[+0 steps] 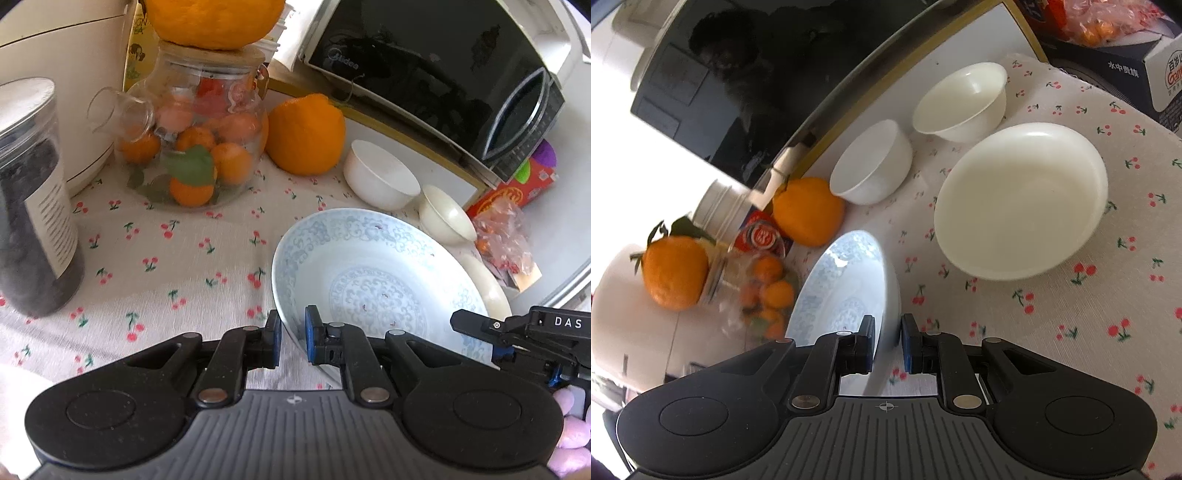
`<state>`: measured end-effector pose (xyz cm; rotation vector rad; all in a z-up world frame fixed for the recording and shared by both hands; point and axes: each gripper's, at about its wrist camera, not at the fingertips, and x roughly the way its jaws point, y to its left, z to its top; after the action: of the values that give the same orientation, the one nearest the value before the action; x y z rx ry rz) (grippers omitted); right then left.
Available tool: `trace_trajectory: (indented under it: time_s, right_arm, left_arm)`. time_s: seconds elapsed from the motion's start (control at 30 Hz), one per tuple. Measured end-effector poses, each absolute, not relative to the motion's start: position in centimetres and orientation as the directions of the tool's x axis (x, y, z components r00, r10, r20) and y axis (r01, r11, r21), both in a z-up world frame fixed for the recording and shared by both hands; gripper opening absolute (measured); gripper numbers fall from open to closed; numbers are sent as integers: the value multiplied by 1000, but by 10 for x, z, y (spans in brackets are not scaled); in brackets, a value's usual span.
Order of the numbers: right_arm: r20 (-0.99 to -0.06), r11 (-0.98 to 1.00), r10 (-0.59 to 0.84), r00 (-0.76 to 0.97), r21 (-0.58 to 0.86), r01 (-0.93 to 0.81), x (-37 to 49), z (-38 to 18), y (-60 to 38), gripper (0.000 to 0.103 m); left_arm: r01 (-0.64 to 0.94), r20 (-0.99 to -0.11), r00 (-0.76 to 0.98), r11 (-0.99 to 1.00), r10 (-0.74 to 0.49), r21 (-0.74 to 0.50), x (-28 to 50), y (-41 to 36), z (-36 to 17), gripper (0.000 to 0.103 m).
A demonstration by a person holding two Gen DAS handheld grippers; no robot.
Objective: Organize plates and bowls
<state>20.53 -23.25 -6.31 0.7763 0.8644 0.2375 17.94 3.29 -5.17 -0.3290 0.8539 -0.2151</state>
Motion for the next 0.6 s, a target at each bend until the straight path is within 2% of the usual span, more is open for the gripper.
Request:
trace_trajectory:
  time_s: [0.6]
  right_arm:
    - [-644,760,497,582,646,66,174,-63,-226,16]
  left_arm:
    - [96,-730,597,934,-332,-345,151,36,-59,13]
